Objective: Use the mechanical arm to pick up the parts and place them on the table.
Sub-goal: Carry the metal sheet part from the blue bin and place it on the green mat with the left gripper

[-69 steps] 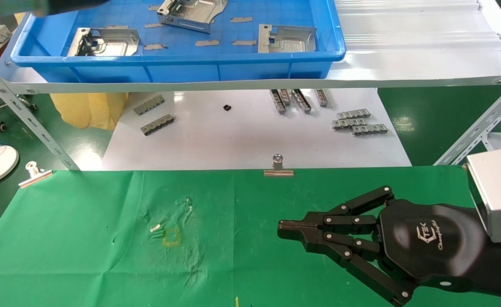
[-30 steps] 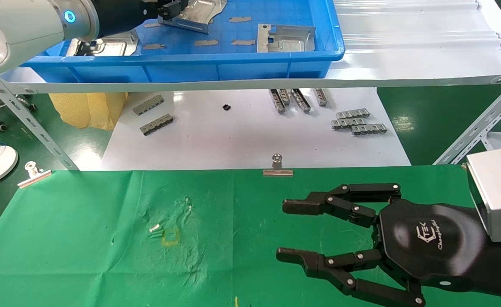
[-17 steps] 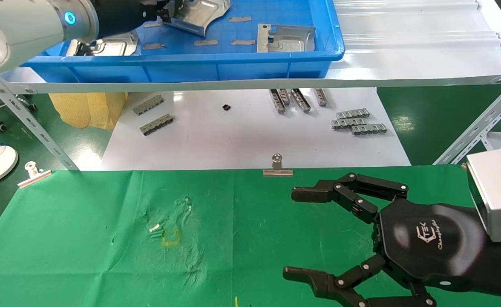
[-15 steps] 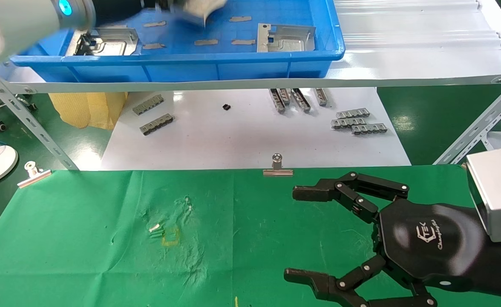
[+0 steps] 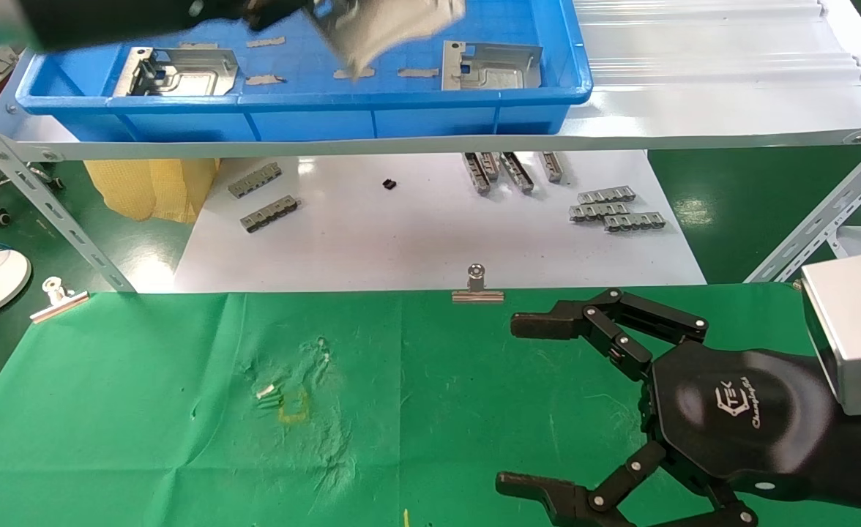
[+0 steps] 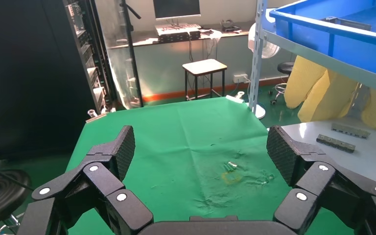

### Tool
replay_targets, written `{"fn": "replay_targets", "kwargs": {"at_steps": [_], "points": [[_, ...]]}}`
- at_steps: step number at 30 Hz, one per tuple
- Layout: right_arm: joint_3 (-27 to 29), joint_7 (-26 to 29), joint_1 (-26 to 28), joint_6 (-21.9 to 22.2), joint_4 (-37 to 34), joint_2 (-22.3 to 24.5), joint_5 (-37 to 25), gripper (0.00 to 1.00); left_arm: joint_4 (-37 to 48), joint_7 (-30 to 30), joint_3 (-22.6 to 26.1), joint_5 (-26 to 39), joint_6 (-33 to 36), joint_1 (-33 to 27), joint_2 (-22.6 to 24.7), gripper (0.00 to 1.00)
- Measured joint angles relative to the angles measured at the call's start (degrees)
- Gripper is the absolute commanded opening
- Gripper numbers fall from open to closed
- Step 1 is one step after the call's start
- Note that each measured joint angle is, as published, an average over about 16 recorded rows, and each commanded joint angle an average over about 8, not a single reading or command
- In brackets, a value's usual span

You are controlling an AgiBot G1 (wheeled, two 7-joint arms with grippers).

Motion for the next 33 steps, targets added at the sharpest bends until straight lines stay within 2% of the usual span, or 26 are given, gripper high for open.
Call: {"fn": "replay_targets", "kwargs": {"at_steps": [4, 8, 16, 21, 28, 29, 30, 33], "points": [[0.0, 0.0, 0.0, 0.0, 0.0, 0.0, 0.0, 1.00, -3.0, 4.1, 0.5, -2.0, 8.0, 2.9, -4.4, 0.00], [0.0, 0.0, 0.0, 0.0, 0.0, 0.0, 0.0, 1.00, -7.5, 7.4, 2.4, -4.0, 12.9, 7.0, -9.0, 0.00], [0.0, 0.0, 0.0, 0.0, 0.0, 0.0, 0.0, 1.00, -14.9, 13.8, 9.4, -5.7, 14.2, 15.6, -16.1, 0.00], [0.0, 0.0, 0.0, 0.0, 0.0, 0.0, 0.0, 1.00, -14.0, 18.8, 13.6, -4.3, 12.9, 19.0, -17.1, 0.00], [-0.1, 0.0, 0.0, 0.0, 0.0, 0.0, 0.0, 1.00, -7.5, 26.3, 16.6, -1.6, 10.2, 21.1, -14.4, 0.00], [-0.1, 0.0, 0.0, 0.0, 0.0, 0.0, 0.0, 1.00, -6.5, 27.3, 16.8, -1.3, 9.8, 21.2, -13.9, 0.03], [-0.1, 0.0, 0.0, 0.0, 0.0, 0.0, 0.0, 1.00, -5.6, 28.4, 17.0, -1.0, 9.3, 21.3, -13.4, 0.13], [-0.1, 0.0, 0.0, 0.0, 0.0, 0.0, 0.0, 1.00, -3.1, 31.2, 17.3, -0.4, 8.1, 21.6, -12.1, 0.50]]}}
